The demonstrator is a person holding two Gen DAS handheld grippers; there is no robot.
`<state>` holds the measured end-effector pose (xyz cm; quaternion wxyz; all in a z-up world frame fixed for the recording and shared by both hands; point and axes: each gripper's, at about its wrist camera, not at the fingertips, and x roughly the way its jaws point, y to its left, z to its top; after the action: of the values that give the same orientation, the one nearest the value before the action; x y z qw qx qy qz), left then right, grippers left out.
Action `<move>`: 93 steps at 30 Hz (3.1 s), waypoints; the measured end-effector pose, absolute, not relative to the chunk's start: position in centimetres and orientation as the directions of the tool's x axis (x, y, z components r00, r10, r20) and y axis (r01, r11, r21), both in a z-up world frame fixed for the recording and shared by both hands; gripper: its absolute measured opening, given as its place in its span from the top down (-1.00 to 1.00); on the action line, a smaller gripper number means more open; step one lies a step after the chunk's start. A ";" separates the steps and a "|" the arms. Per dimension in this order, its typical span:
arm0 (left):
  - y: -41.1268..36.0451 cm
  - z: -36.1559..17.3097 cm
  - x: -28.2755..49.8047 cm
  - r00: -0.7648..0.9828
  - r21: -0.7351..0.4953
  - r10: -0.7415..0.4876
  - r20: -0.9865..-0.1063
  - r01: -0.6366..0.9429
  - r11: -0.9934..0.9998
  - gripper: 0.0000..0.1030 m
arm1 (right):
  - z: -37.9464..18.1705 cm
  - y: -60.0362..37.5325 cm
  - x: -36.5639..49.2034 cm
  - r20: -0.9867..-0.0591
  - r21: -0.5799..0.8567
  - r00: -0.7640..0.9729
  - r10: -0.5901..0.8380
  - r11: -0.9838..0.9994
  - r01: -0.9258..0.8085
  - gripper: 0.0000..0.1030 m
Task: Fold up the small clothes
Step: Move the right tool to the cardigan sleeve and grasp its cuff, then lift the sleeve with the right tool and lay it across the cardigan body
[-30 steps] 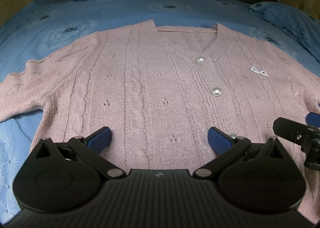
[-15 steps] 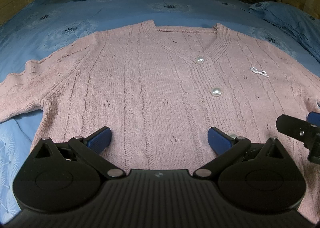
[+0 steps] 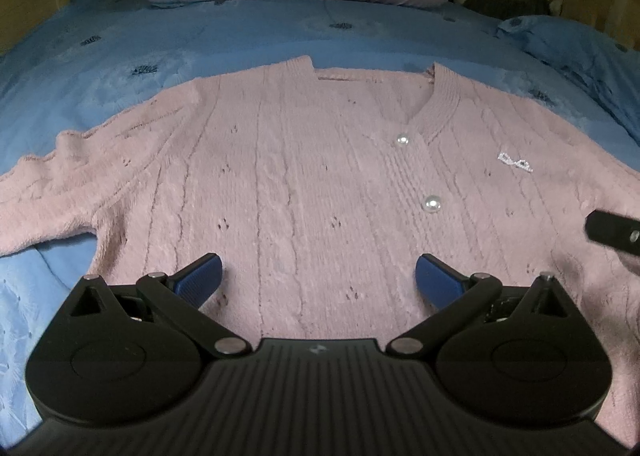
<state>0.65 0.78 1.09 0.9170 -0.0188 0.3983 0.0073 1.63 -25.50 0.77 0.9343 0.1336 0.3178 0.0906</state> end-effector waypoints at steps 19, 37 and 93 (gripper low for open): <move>1.5 0.2 1.5 0.643 -0.035 0.005 -0.766 -0.050 0.998 -1.00 | -0.1 -35.2 4.3 -0.645 0.346 0.764 -0.027 0.881 0.323 -1.00; 1.3 -0.2 1.2 0.634 -0.025 0.010 -0.773 -0.046 0.999 -1.00 | -2.8 -39.4 5.9 -0.581 0.492 0.812 -0.064 0.766 0.412 -1.00; 5.4 4.1 0.7 0.714 -0.055 0.041 -0.699 -0.111 0.992 -1.00 | 3.3 -20.4 7.6 -0.399 0.378 0.815 0.420 0.885 -0.272 0.71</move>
<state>0.67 5.43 4.13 0.9246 -0.0466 0.3759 0.0410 7.56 -20.37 3.32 0.9402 0.1537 0.2420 0.1840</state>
